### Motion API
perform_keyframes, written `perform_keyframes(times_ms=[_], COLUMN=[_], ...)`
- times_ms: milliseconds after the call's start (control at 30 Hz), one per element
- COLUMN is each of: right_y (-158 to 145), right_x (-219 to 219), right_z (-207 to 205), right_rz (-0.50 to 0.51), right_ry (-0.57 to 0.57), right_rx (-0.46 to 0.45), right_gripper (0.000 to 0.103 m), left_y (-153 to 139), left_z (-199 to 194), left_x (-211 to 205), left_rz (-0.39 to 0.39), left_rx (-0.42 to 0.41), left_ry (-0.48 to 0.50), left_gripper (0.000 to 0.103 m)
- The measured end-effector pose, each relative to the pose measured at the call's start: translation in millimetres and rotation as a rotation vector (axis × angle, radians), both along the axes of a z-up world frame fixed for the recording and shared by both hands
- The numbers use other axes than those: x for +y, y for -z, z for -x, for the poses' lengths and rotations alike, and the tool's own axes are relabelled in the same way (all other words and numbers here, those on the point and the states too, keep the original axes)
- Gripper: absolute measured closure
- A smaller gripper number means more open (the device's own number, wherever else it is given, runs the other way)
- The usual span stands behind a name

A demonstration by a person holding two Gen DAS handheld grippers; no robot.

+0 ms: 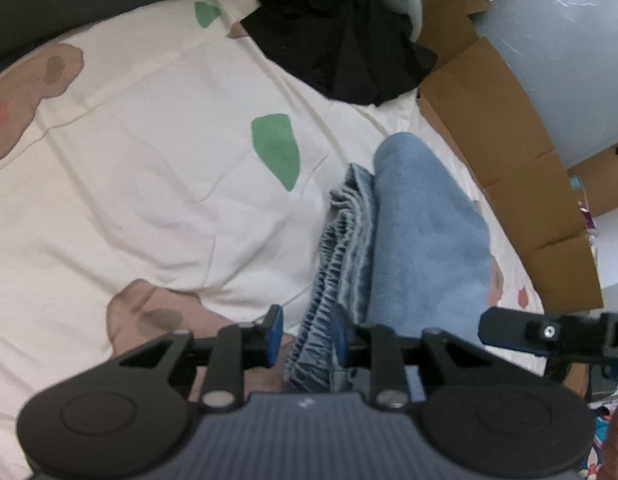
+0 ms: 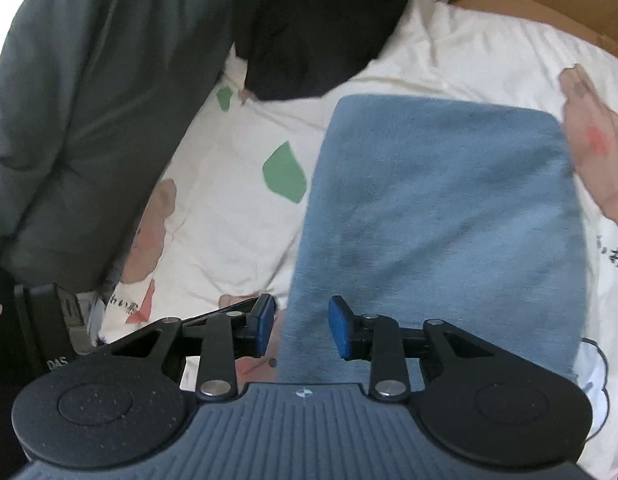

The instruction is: Fold clothes

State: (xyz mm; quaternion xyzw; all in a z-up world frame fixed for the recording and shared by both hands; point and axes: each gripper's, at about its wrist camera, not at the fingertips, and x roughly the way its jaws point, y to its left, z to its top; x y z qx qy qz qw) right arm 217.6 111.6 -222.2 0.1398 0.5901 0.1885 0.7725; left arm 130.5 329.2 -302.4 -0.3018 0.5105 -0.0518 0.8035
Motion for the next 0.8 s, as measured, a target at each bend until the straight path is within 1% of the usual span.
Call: perform_keyframes(times_ms=[33, 67, 100, 167, 233, 300, 400, 433, 467, 533, 567, 600, 633, 700, 733, 800], right_y=[1, 3, 5, 8, 11, 15, 22, 26, 30, 40, 47, 55, 63, 71, 73, 74], right_x=[-8, -17, -27, -48, -74, -98, -125, -131, -136, -141, -142, -141, -138, -129, -126, -121], right_z=[2, 3, 4, 8, 14, 21, 31, 34, 37, 43, 44, 46, 47, 51, 52, 56], right_rz=[0.005, 0.013, 0.028, 0.058, 0.075, 0.083, 0.107, 0.114, 0.121, 0.13, 0.132, 0.137, 0.141, 0.15, 0.151, 0.145], right_ry=[0.016, 0.034, 0.058, 0.107, 0.174, 0.238, 0.3, 0.312, 0.321, 0.334, 0.338, 0.341, 0.337, 0.33, 0.324, 0.316], right_rx=[-0.001, -0.002, -0.002, -0.004, -0.006, 0.0, 0.005, 0.008, 0.012, 0.019, 0.026, 0.038, 0.054, 0.063, 0.061, 0.06], right_gripper=[0.066, 0.065, 0.065, 0.065, 0.065, 0.065, 0.065, 0.065, 0.065, 0.065, 0.065, 0.065, 0.065, 0.066, 0.067, 0.067], left_y=[-2, -4, -5, -6, -3, 4, 15, 18, 20, 26, 27, 26, 25, 22, 22, 21], left_z=[2, 4, 5, 8, 9, 10, 13, 13, 14, 18, 19, 21, 23, 27, 29, 31], left_x=[-2, -3, -5, -11, -19, -25, -30, -32, -34, -38, -40, -40, -40, -35, -32, -30], left_rz=[0.011, 0.021, 0.032, 0.05, 0.066, 0.076, 0.121, 0.131, 0.139, 0.142, 0.131, 0.116, 0.106, 0.124, 0.134, 0.133], left_rx=[-0.007, -0.015, -0.022, -0.025, -0.017, 0.013, 0.049, 0.056, 0.061, 0.066, 0.067, 0.056, 0.047, 0.043, 0.046, 0.055], left_ry=[0.007, 0.013, 0.02, 0.044, 0.075, 0.09, 0.104, 0.112, 0.118, 0.109, 0.111, 0.121, 0.129, 0.121, 0.118, 0.113], left_gripper=[0.056, 0.051, 0.05, 0.043, 0.042, 0.042, 0.042, 0.045, 0.054, 0.061, 0.066, 0.068, 0.073, 0.08, 0.088, 0.088])
